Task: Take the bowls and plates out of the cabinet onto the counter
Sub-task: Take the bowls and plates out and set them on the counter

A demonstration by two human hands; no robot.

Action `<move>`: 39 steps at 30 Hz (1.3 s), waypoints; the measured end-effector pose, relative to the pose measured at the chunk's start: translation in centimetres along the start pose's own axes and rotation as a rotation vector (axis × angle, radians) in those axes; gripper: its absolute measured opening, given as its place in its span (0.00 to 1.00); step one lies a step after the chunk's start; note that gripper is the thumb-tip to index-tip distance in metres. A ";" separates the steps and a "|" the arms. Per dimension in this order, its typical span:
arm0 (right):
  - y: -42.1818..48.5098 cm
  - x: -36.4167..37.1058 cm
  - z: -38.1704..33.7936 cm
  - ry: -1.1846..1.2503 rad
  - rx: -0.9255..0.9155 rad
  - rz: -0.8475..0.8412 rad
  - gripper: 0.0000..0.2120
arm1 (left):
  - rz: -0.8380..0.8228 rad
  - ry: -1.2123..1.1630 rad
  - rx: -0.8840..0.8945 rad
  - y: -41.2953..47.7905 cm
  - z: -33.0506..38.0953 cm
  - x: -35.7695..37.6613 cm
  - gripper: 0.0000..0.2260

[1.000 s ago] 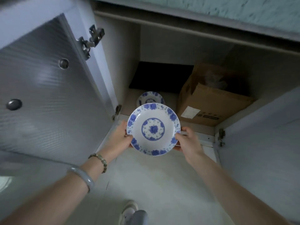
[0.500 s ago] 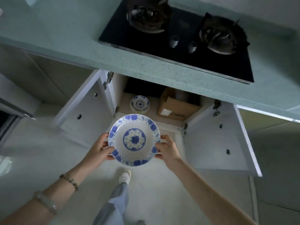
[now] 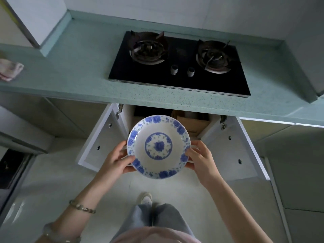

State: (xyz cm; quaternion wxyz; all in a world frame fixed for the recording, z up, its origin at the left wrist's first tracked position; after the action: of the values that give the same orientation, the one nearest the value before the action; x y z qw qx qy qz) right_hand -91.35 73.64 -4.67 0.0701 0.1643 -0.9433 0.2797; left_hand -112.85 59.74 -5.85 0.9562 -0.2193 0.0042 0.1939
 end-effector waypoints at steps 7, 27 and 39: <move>-1.1 -1.4 -1.3 0.043 -0.009 -0.036 0.08 | 0.006 -0.024 0.005 -1.0 1.0 1.7 0.17; -11.6 -6.8 4.4 0.077 0.041 0.060 0.06 | 0.036 -0.044 0.025 -12.3 -1.9 6.2 0.19; -26.0 -10.2 10.3 0.118 -0.026 0.165 0.05 | -0.117 -0.017 0.050 -23.3 -7.1 8.0 0.17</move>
State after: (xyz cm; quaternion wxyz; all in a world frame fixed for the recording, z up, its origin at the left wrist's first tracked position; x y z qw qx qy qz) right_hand -73.13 50.18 -2.43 0.1043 0.0681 -0.9514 0.2815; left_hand -96.22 40.43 -3.29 0.9711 -0.1935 -0.0117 0.1392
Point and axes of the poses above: each hand's wrist, its own y-axis towards the middle knuckle, its own x-axis out of the palm, z = x × y, the point moved 8 cm from there along y, towards the middle knuckle, and after that the axes turned 12 degrees about y, right-handed, at the moved point
